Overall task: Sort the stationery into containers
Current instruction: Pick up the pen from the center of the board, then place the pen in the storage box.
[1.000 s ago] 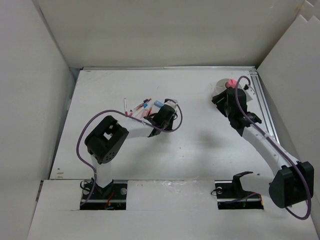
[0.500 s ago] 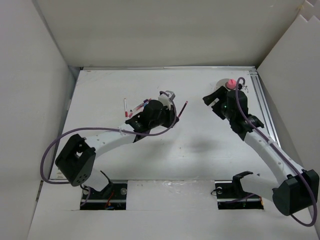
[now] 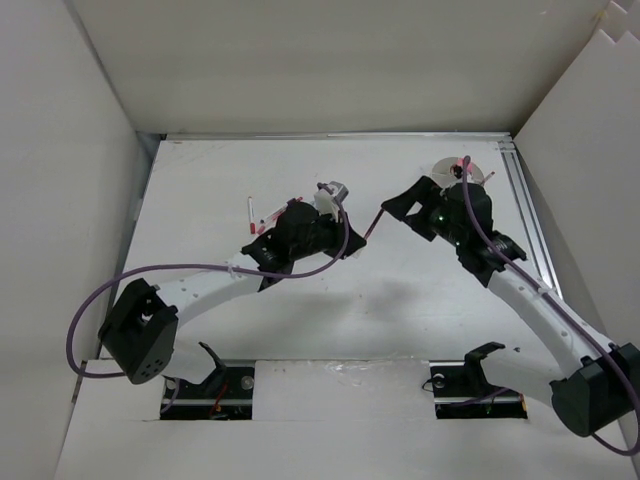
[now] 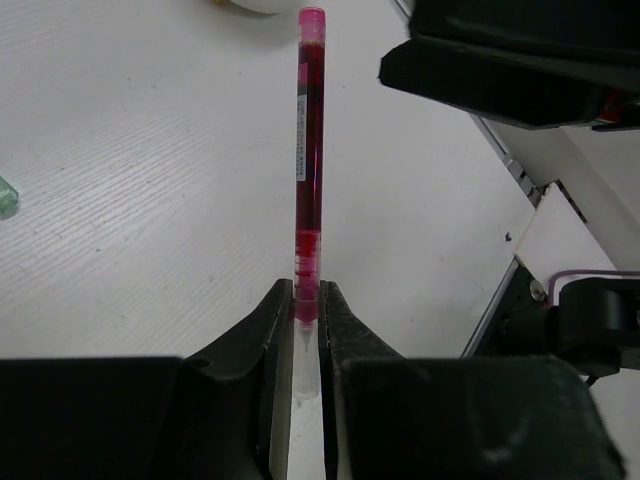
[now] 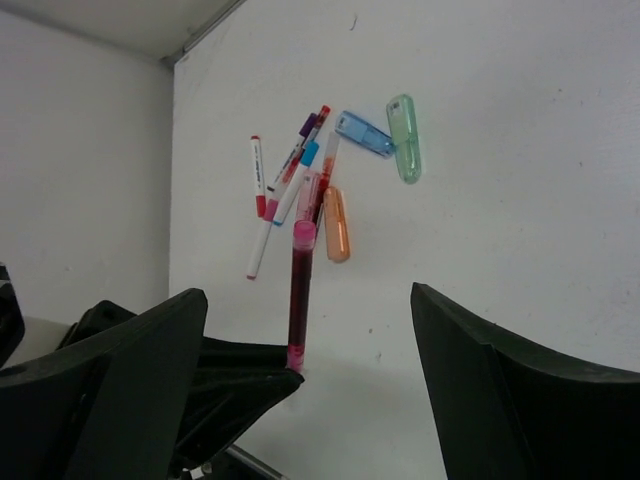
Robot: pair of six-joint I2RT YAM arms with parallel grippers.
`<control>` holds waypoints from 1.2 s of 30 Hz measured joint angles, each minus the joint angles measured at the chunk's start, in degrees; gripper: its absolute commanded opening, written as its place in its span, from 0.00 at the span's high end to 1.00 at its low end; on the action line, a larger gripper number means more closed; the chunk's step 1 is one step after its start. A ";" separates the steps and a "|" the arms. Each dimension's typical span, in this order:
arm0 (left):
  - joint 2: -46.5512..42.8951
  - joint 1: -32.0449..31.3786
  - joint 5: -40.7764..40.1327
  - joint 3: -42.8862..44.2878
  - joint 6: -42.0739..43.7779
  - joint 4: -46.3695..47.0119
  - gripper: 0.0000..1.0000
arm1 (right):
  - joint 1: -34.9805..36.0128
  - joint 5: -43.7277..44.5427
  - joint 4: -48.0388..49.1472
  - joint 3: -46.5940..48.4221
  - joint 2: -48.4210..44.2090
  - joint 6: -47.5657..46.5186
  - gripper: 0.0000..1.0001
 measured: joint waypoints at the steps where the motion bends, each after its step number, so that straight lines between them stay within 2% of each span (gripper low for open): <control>1: -0.09 0.00 0.31 -0.02 -0.13 0.24 1.00 | 0.02 -0.44 0.39 0.00 0.59 -0.09 0.21; 6: -0.94 0.00 2.01 -1.01 -0.68 1.95 1.00 | 0.11 -2.71 2.21 0.11 5.79 -0.22 0.38; 8: -0.98 0.00 2.60 -1.03 -0.74 2.05 1.00 | 0.63 -3.45 2.69 0.11 7.63 -0.20 0.53; 10: -0.98 0.00 3.02 -1.03 -0.76 2.01 1.00 | 1.51 -4.04 3.17 0.11 8.66 0.04 0.60; 15: -0.96 0.00 3.74 -1.03 -0.92 2.03 1.00 | 2.84 -4.35 4.28 0.76 9.11 0.48 0.86; 18: -0.92 -0.04 3.72 -1.03 -0.94 2.34 1.00 | 3.37 -4.70 5.46 1.53 9.31 0.72 0.93; 21: -0.90 0.02 3.43 -1.03 -0.96 2.47 0.64 | 3.39 -4.04 5.92 1.57 9.84 1.01 0.97; 24: -0.90 -0.02 2.93 -1.03 -1.11 2.69 0.34 | 2.89 -1.44 5.66 1.57 10.23 0.96 1.00; 27: -1.05 -0.11 0.98 -1.03 -1.29 2.62 0.27 | 0.92 1.33 4.76 2.51 10.23 1.05 1.00; 36: -5.38 0.02 -11.41 -1.03 -0.87 -0.50 0.26 | -11.67 11.37 2.08 9.42 10.14 1.36 1.00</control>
